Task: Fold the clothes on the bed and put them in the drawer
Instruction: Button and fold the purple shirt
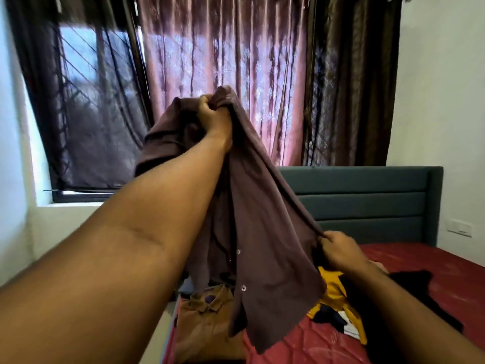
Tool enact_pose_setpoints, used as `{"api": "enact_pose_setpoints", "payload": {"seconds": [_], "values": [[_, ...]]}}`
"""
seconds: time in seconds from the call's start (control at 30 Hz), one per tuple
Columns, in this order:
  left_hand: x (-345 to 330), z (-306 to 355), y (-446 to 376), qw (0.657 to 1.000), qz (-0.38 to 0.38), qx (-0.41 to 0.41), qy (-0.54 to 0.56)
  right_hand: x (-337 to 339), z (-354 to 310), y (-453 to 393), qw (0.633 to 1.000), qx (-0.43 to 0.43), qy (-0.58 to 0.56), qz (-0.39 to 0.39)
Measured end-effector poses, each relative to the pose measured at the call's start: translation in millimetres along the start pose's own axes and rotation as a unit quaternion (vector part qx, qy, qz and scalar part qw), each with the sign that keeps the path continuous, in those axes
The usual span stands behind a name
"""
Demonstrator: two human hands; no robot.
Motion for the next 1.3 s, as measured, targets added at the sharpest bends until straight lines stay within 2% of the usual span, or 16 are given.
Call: {"api": "enact_pose_setpoints", "payload": {"seconds": [0.13, 0.23, 0.3, 0.37, 0.43, 0.53, 0.67, 0.73, 0.83, 0.9, 0.93, 0.97, 1.0, 1.17, 1.23, 1.3], "values": [[5.9, 6.6, -8.2, 0.978, -0.025, -0.177, -0.112, 26.3, 11.4, 1.0, 1.000, 0.007, 0.008, 0.029], [2.2, 0.4, -14.4, 0.911, -0.151, -0.255, -0.287, 44.1, 16.4, -3.6, 0.996, -0.011, 0.042, 0.072], [-0.3, -12.4, -12.3, 0.882, -0.221, -0.241, -0.339, 54.6, 18.3, -7.6, 0.995, -0.030, 0.063, 0.072], [-1.0, -28.1, -10.6, 0.921, -0.169, -0.207, -0.284, 58.4, 14.5, -11.9, 0.993, -0.060, 0.101, 0.018], [2.0, -35.1, 4.8, 0.922, -0.109, -0.194, -0.316, 57.8, 15.2, -15.6, 0.991, -0.065, 0.112, 0.018], [5.0, -47.0, 35.3, 0.901, -0.178, -0.235, -0.317, 50.0, 19.7, -19.7, 0.995, -0.070, 0.072, 0.017], [38.2, -78.5, 36.2, 0.925, -0.116, -0.176, -0.317, 77.5, 40.6, -27.5, 0.991, -0.103, -0.014, 0.078], [59.6, -106.0, 18.7, 0.870, -0.128, -0.145, -0.454, 88.1, 50.4, -40.5, 0.987, -0.147, -0.039, 0.050], [75.4, -145.5, 1.1, 0.773, -0.248, -0.017, -0.584, 77.0, 55.4, -66.2, 0.975, -0.218, 0.015, -0.041], [66.2, -160.0, -10.2, 0.680, -0.349, 0.024, -0.644, 65.5, 57.8, -93.9, 0.972, -0.225, 0.056, -0.047], [57.3, -164.6, -17.8, 0.659, -0.365, 0.021, -0.658, 61.3, 59.0, -110.4, 0.973, -0.217, 0.073, -0.027], [49.2, -165.3, -27.0, 0.660, -0.361, 0.018, -0.659, 61.2, 57.0, -125.7, 0.976, -0.194, 0.097, 0.009], [39.8, -167.6, -38.9, 0.684, -0.338, 0.019, -0.646, 62.9, 51.7, -138.7, 0.979, -0.163, 0.110, 0.055], [-11.7, -142.4, -107.9, 0.854, -0.062, -0.025, -0.515, 106.5, -16.5, -198.3, 0.968, 0.036, 0.024, 0.247], [-18.0, -117.7, -115.7, 0.868, 0.003, -0.085, -0.490, 130.2, -46.8, -203.5, 0.954, 0.092, 0.006, 0.284], [-7.3, -99.4, -101.7, 0.821, 0.003, -0.153, -0.550, 147.7, -62.5, -189.1, 0.947, 0.115, 0.019, 0.300]]}}
Point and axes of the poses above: each hand's wrist, its own y-axis away from the middle knuckle, its own x-axis out of the back of the hand, z = x × y, the point moved 1 cm from there along -y, towards the middle knuckle, and after that the axes turned 12 degrees about -y, right-handed, at the moved point
